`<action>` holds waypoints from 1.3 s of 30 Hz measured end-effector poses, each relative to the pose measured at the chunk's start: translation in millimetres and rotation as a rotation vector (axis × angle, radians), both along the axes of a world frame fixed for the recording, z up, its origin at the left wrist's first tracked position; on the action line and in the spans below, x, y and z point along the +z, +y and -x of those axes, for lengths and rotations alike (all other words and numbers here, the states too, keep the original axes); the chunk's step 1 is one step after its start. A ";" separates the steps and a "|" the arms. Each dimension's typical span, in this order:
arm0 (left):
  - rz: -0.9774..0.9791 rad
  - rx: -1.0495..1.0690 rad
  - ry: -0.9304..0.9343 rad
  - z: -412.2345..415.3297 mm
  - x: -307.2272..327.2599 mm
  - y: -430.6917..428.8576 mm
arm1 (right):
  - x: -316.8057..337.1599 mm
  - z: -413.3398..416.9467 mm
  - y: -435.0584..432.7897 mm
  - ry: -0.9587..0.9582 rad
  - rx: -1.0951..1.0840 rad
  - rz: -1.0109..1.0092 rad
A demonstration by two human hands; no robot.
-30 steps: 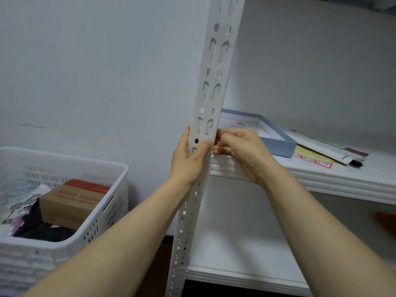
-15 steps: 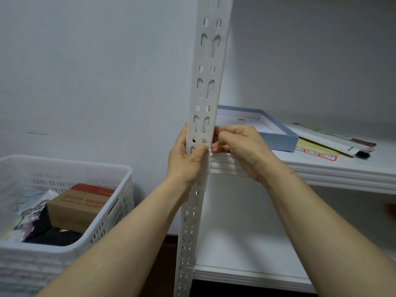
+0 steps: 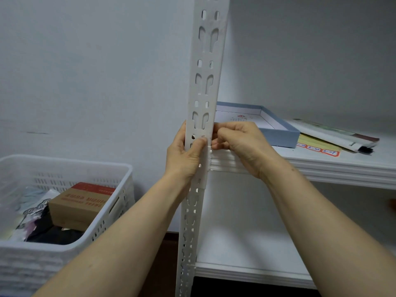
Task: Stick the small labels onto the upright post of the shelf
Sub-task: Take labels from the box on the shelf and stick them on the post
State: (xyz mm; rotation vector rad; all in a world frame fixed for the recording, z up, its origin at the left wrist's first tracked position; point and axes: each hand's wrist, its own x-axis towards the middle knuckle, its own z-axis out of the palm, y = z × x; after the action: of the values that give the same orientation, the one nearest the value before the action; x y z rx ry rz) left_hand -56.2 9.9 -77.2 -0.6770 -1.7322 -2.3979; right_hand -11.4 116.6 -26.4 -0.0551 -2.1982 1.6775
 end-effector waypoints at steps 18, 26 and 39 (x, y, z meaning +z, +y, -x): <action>0.035 0.106 0.035 -6.4 0.2 8.5 | -1.1 2.8 2.0 -0.007 0.019 0.019; 0.003 0.097 0.008 -5.1 0.2 9.1 | -0.8 2.6 2.0 -0.007 0.021 0.008; 0.005 0.097 0.027 -5.0 -1.0 10.0 | 2.1 0.2 1.7 -0.015 0.040 0.015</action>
State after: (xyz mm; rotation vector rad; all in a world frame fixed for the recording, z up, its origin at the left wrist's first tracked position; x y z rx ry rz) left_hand -51.2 19.9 -78.2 -0.6079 -1.7194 -2.3105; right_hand -11.6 118.4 -24.3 -0.0280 -2.2122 1.7201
